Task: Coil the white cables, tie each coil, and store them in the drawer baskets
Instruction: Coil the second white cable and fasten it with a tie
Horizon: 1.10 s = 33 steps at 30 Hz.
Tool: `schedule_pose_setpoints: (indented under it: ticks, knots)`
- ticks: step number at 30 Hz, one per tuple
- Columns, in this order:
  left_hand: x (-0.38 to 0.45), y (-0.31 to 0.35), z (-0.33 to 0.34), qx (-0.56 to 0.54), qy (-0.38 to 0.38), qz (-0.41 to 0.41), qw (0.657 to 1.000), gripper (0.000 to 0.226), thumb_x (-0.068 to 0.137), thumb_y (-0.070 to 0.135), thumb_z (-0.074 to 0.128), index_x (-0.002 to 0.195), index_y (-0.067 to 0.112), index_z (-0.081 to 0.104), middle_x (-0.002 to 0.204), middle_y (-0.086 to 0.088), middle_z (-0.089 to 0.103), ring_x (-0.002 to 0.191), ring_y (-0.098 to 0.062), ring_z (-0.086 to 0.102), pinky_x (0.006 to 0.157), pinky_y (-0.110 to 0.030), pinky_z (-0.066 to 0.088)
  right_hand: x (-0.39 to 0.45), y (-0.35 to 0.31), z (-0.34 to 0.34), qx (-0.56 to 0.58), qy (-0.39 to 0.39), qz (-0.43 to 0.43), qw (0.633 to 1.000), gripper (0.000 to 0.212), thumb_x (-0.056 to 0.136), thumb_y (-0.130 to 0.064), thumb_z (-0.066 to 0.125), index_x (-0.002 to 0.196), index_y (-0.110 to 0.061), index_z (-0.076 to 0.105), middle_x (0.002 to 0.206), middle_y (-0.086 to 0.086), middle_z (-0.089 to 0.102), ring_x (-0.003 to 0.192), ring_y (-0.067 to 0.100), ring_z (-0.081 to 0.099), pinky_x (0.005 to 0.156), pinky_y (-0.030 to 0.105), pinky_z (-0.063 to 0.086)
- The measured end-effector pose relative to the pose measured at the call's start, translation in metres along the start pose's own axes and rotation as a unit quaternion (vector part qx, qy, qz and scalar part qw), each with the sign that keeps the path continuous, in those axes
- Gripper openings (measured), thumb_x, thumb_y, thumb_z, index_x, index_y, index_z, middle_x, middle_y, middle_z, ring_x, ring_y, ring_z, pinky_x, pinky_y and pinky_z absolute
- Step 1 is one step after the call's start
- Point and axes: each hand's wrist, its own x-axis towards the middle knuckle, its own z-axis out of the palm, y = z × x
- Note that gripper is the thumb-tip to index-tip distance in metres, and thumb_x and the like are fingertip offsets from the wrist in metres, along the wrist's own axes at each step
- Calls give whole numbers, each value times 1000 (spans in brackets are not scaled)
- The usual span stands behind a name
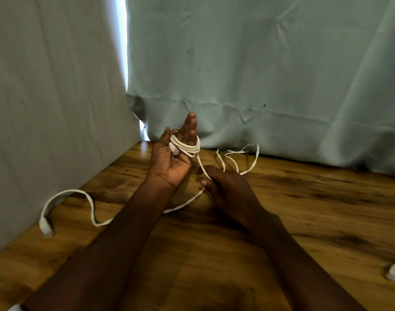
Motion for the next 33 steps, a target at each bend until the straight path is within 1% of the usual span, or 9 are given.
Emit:
schedule_pose_setpoints:
  ticks: [3,6,11,12,18,24,29,31,33]
  knots:
    - [1,1,6,243,7,34,970,45,112,34,26,81,11,47,106,-24,76,95,-31,77,81,-33,62,2,-8,4,-11,-15,-39,999,21,100,-35,55,115,-30,68,103,-10,73,92,7,67,80,32,54]
    - [-1,-6,8,503,-5,46,863,41,112,36,23,84,14,42,99,-24,76,86,-31,77,74,-34,60,-1,-15,2,-10,1,-65,998,18,99,-34,59,105,-25,74,94,-7,74,85,9,66,75,34,52]
    - [-5,-10,-19,811,-56,117,570,35,108,37,44,78,20,49,59,1,61,52,-9,59,57,-30,41,2,-25,-18,17,83,-49,995,9,90,-29,68,91,-28,77,77,-6,74,68,13,67,61,35,50]
    - [-4,-9,-22,822,-65,97,557,38,106,39,45,74,19,50,55,2,57,46,-8,53,54,-28,37,4,-24,-25,23,112,-39,993,6,87,-28,73,89,-30,78,75,-8,75,67,10,67,61,35,51]
    - [-13,-21,-6,636,-64,-121,760,51,106,40,43,71,6,57,40,0,37,31,-8,22,41,-17,15,6,1,-42,216,210,96,949,3,82,-24,83,83,-21,83,78,-8,78,78,13,75,74,47,58]
    - [-19,-22,5,464,-108,-247,844,42,101,47,43,74,15,52,42,6,18,34,-12,3,41,-25,6,5,5,-37,190,191,105,957,23,101,-30,63,89,-20,80,78,-4,76,75,15,72,70,42,54]
    - [-16,-27,5,385,-105,-226,889,35,105,39,43,78,18,47,41,10,23,28,-4,16,34,-19,19,8,-10,-40,346,163,168,909,36,110,-23,48,90,-9,74,53,-14,63,46,-2,55,47,11,38]
    - [-13,-27,5,344,-106,-224,906,35,107,38,40,80,18,47,42,10,26,27,-4,22,37,-23,22,8,-14,-44,403,150,190,883,37,109,-26,48,93,-5,74,51,-12,61,42,-2,52,44,11,36]
    - [-12,-27,6,307,-103,-224,919,36,108,38,37,80,18,47,43,10,29,28,-4,26,39,-23,27,9,-14,-42,350,143,156,912,28,107,-26,54,92,-16,76,62,-13,69,55,-2,62,55,15,46]
